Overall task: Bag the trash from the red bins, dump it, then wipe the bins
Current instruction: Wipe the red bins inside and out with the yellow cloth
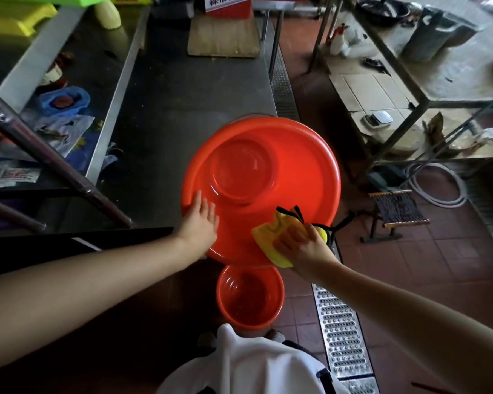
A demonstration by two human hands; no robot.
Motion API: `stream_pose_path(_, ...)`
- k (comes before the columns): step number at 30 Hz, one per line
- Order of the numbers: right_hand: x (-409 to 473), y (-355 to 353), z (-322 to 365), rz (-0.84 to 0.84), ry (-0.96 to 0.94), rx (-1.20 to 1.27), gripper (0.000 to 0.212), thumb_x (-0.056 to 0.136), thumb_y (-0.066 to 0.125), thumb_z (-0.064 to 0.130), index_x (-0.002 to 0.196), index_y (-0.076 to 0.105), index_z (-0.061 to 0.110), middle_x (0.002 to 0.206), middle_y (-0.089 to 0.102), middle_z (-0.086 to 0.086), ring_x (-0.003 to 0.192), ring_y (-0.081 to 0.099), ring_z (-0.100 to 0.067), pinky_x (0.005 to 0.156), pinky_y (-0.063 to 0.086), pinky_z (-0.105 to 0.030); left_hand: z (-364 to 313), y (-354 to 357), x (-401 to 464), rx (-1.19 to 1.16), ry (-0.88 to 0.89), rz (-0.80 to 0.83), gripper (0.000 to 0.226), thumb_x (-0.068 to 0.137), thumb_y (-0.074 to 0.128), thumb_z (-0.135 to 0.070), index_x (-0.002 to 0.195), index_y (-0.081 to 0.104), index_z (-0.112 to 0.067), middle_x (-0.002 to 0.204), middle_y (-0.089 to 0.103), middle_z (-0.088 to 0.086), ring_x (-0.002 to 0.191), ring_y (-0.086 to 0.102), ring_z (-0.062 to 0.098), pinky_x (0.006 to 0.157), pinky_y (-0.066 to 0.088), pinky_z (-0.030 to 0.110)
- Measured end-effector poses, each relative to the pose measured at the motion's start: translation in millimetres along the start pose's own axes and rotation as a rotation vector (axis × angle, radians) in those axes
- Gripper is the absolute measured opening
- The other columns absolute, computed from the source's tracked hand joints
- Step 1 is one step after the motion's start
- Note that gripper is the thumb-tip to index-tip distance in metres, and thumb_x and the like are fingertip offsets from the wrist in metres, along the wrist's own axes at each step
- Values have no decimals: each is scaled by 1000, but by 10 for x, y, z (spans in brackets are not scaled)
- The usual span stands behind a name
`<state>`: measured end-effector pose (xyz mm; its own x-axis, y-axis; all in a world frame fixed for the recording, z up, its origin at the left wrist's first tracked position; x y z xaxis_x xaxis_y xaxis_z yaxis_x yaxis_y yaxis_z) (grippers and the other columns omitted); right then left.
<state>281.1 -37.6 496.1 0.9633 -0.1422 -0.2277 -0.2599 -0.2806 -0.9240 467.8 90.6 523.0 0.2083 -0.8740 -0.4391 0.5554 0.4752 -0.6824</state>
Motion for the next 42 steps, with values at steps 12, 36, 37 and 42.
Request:
stream_pose_path(12, 102, 55, -46, 2, 54, 202, 75, 73, 69, 64, 140, 58, 31, 131, 64, 1, 122, 59, -29, 95, 48, -51, -607, -30, 324, -446, -96, -101, 105, 84, 30, -82, 140, 43, 6, 141, 46, 32, 132, 43, 46, 112, 26, 55)
stream_pose_path(36, 710, 742, 268, 308, 180, 502, 67, 99, 26, 62, 159, 4, 39, 168, 5, 10, 155, 3, -23, 118, 17, -54, -1052, 4, 199, -260, 38, 17, 55, 94, 49, -42, 121, 63, 4, 120, 58, 40, 114, 54, 57, 96, 41, 66)
stream_pose_path(37, 699, 797, 130, 290, 179, 428, 65, 100, 26, 60, 159, 7, 39, 168, 7, 10, 155, 3, -22, 119, 15, -53, -1057, -7, 201, -268, 39, 19, 51, 93, 49, -34, 122, 61, 6, 120, 57, 40, 114, 54, 57, 97, 40, 66)
stream_pose_path(42, 746, 976, -196, 347, 335, 294, 57, 103, 28, 48, 157, 21, 33, 167, 16, 6, 155, 1, -23, 119, 6, -58, -1098, -110, 195, -212, 64, 8, 44, 91, 52, -22, 120, 61, 9, 116, 61, 37, 110, 59, 53, 96, 43, 64)
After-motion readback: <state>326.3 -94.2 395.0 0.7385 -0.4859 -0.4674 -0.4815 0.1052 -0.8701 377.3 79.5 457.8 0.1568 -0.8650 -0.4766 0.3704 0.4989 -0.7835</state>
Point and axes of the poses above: each hand's wrist, its own x-axis towards the middle knuckle, its own y-axis out of the palm, z = x × y, the point moved 5 cm from there along x, towards the middle knuckle
